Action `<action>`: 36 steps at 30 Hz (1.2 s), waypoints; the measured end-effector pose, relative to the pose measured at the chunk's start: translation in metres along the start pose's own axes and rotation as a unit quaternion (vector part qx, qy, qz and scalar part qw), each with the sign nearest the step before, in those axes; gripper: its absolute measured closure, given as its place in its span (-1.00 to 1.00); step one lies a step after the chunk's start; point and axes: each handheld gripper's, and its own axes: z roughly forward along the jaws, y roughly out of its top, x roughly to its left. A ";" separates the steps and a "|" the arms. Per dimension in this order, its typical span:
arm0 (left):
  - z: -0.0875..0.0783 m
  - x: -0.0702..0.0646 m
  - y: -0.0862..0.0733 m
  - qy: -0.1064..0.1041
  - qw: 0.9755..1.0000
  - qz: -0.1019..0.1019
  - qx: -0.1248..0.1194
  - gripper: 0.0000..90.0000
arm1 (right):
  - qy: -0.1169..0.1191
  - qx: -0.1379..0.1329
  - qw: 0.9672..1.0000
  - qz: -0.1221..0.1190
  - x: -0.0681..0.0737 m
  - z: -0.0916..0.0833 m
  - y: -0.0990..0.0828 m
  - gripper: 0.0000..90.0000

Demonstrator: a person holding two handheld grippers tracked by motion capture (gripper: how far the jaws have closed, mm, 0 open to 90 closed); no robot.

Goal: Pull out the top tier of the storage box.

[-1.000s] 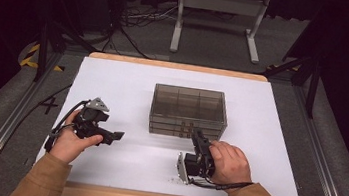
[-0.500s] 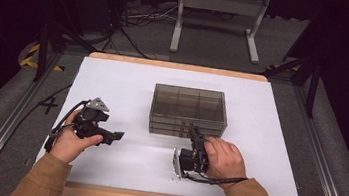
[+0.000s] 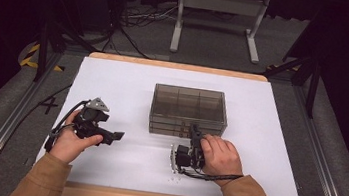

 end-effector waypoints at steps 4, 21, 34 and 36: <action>0.000 0.000 0.000 -0.001 1.000 0.000 0.002 -0.70 | -0.004 0.005 1.000 -0.002 0.002 0.003 0.001 0.67; 0.000 0.000 0.000 -0.002 1.000 -0.002 0.001 -0.70 | -0.017 0.018 1.000 -0.009 0.006 0.007 0.006 0.77; 0.000 0.000 0.000 -0.003 1.000 -0.002 0.001 -0.70 | -0.018 0.021 1.000 -0.008 0.007 0.003 0.007 0.78; 0.000 0.000 0.000 -0.002 1.000 -0.001 0.001 -0.70 | -0.019 0.019 1.000 -0.008 0.008 0.000 0.007 0.79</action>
